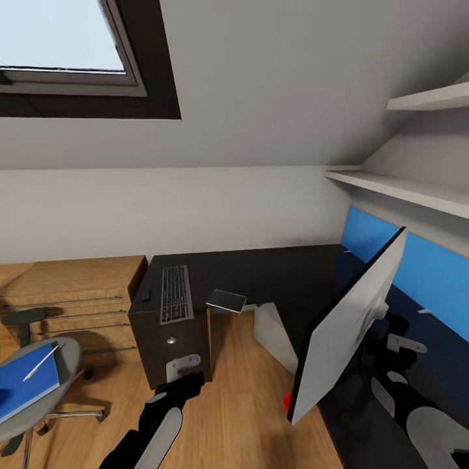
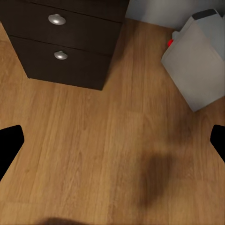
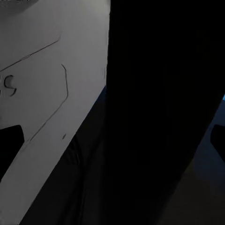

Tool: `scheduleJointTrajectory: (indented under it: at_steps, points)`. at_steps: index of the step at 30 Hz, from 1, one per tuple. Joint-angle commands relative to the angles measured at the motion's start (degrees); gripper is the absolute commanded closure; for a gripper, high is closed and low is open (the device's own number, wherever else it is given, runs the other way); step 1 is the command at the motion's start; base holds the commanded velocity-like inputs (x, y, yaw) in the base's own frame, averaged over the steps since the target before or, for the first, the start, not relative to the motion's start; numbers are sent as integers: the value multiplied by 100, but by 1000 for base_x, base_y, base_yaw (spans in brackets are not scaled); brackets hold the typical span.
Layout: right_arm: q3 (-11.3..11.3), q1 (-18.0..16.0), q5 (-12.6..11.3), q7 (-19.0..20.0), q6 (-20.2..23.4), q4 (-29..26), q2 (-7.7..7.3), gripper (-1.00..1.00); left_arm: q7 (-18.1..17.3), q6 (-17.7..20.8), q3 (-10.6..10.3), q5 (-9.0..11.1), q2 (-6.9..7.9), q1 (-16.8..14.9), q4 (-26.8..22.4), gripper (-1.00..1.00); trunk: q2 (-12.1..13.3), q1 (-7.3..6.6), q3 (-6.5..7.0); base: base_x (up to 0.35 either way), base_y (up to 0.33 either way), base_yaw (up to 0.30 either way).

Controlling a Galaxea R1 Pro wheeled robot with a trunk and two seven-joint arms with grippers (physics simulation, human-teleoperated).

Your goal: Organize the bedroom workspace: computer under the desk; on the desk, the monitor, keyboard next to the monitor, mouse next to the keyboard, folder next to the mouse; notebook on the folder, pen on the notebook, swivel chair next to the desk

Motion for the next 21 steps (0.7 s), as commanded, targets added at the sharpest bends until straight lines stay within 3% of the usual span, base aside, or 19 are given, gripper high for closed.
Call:
scheduleJointTrajectory:
  at_steps: [1, 21]
  points:
    - [-6, -6, -31, 11, -28, 2, -1, -100, 46, 12, -7, 40, 2, -6, -7, -100, -9, 3, -10, 112, 0, 0]
    - [-6, -9, -31, 6, -5, -3, -12, -100, 46, 12, -11, 48, -5, -6, 8, -100, -9, 3, -10, 25, 0, 0]
